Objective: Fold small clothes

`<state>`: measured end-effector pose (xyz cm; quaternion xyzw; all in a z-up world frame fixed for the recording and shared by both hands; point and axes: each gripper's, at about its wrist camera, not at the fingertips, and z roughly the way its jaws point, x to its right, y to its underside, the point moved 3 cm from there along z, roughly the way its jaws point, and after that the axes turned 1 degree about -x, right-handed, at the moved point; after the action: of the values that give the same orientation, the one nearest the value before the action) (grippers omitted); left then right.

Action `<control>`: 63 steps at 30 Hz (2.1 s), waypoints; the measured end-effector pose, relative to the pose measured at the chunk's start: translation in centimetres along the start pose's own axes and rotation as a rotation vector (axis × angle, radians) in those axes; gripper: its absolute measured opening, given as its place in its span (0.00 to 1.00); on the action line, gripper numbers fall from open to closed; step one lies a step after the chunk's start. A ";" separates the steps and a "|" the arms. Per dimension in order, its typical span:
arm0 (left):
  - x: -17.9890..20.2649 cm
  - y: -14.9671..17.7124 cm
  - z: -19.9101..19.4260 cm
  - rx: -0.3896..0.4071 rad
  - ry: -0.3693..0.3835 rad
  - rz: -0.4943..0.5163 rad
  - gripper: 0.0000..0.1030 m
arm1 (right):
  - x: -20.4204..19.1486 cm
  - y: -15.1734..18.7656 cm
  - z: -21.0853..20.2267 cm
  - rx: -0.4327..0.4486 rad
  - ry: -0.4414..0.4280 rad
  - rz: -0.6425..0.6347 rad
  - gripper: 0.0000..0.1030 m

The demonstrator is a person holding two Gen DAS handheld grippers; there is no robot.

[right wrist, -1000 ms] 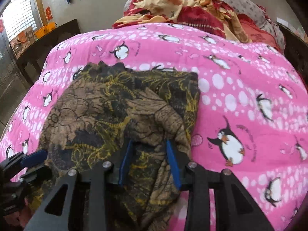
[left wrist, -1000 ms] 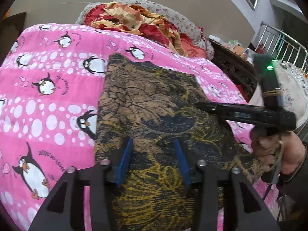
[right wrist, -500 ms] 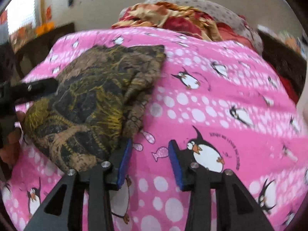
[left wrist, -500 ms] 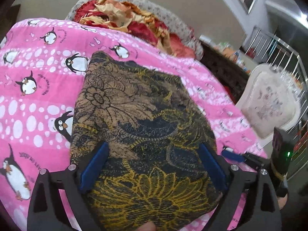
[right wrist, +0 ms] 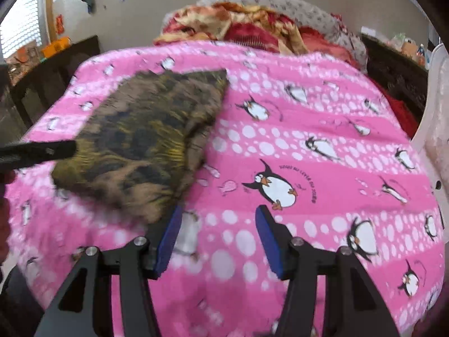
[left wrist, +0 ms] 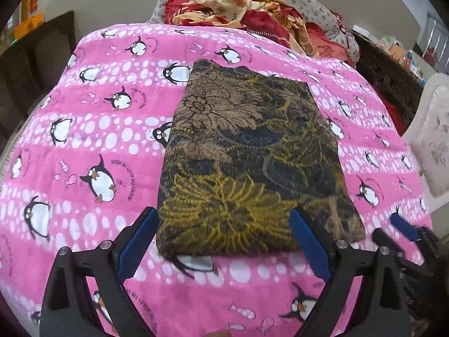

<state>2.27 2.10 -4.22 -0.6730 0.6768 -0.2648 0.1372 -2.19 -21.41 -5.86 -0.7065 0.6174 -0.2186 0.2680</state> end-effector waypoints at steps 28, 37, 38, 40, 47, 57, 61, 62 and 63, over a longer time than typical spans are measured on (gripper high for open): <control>0.9 1.3 -1.6 0.031 -0.087 0.074 0.74 | -1.5 0.9 -4.6 0.056 0.043 -0.030 0.57; 1.0 1.1 -1.2 0.030 -0.088 0.077 0.74 | -1.2 0.7 -4.2 0.049 0.048 -0.039 0.57; 1.0 1.1 -1.2 0.030 -0.088 0.076 0.74 | -1.2 0.6 -4.2 0.049 0.046 -0.036 0.57; 0.8 1.1 -1.1 0.033 -0.094 0.079 0.74 | -1.3 0.6 -3.9 0.045 0.036 -0.034 0.57; 0.0 0.9 -1.3 0.062 -0.145 0.078 0.74 | -2.3 0.6 -3.2 0.030 0.028 -0.062 0.57; -0.4 0.9 -1.6 0.081 -0.163 0.079 0.74 | -2.7 0.6 -3.0 0.020 0.031 -0.079 0.57; -0.3 0.9 -1.7 0.087 -0.168 0.080 0.74 | -2.7 0.5 -3.1 0.024 0.032 -0.079 0.57; -0.2 0.9 -1.7 0.088 -0.170 0.083 0.74 | -2.7 0.5 -3.2 0.025 0.033 -0.078 0.57; -0.1 1.0 -1.7 0.090 -0.175 0.086 0.74 | -2.6 0.5 -3.2 0.024 0.033 -0.077 0.57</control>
<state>0.51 2.48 -3.38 -0.6569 0.6780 -0.2291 0.2372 -5.01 -19.22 -3.74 -0.7228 0.5914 -0.2479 0.2576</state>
